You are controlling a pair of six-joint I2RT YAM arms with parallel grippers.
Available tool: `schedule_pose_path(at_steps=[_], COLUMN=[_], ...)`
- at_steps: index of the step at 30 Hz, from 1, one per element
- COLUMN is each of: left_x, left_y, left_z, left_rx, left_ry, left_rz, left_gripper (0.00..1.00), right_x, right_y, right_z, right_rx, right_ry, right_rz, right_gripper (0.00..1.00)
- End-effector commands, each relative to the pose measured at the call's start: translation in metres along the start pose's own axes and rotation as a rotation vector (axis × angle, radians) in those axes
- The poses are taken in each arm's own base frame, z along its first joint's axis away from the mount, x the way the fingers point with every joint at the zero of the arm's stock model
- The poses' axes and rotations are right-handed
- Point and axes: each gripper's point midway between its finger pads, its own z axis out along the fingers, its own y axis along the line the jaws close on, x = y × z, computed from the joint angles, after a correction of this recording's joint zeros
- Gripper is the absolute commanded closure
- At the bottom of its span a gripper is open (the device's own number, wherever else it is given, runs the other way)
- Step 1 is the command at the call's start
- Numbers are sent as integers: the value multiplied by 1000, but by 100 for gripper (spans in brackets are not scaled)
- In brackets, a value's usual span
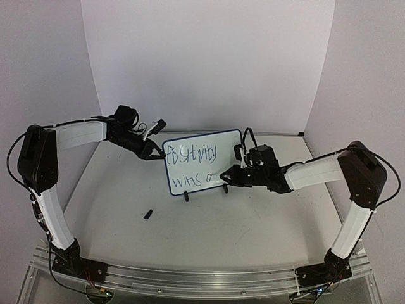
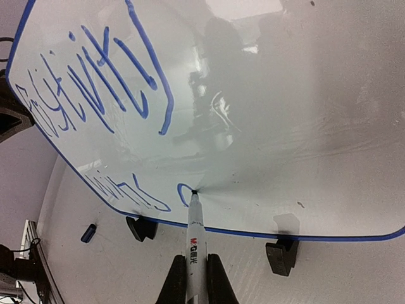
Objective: Write a sentence on the whiteboard
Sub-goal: Write on the whiteboard with the whiteboard marker without the cap.
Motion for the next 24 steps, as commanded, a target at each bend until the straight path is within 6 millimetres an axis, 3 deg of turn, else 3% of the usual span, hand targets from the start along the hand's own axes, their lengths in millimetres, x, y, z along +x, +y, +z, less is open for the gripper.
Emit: schedule_pose_path(at_steps=[1,14,24], left_x=[-10,-9,-9], left_y=[-2,-1,-1], left_z=[-9,-8,-7], left_rx=[-45,-44,-45], left_ry=[-2,1,2], left_rz=[67,66,65], left_gripper=[100,100,100], right_x=[-28,18,9], right_y=[10,-16,-19], right_z=[-5,7,3], right_rx=[-12,23,54], right_ry=[-79,30,-9], right_rz=[-7,37,32], right_gripper=[100,100,100])
